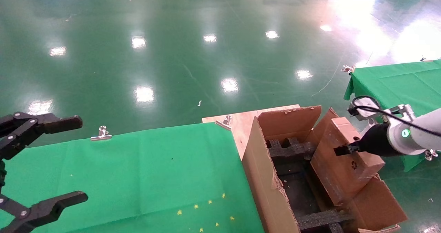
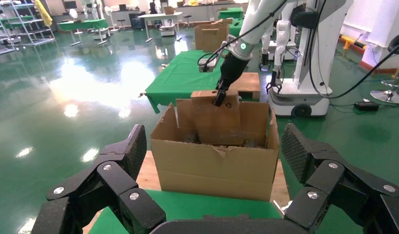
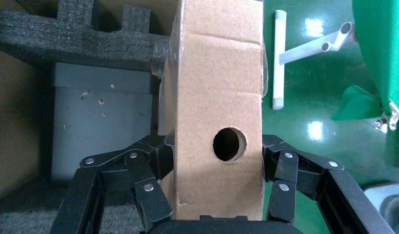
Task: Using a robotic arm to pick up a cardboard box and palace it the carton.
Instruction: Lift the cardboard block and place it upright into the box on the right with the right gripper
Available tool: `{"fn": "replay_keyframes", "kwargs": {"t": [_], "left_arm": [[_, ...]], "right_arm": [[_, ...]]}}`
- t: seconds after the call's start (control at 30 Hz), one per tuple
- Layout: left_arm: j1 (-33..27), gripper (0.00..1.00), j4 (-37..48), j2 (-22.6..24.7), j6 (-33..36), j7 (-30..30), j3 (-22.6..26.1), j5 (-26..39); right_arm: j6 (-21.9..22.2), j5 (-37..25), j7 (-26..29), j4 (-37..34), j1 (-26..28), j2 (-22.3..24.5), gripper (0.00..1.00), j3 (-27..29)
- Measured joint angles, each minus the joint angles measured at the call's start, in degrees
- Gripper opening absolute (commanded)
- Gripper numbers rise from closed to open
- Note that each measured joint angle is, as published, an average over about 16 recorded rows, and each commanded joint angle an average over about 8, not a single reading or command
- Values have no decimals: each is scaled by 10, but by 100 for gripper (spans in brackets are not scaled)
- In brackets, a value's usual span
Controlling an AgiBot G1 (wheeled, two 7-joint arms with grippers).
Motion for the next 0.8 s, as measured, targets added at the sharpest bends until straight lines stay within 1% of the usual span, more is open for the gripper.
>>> {"fn": "replay_keyframes", "kwargs": {"t": [0.8], "left_arm": [[0, 100, 0, 0, 0, 0, 0, 0]], "right_arm": [[128, -76, 106, -9, -118, -15, 0, -32]]}}
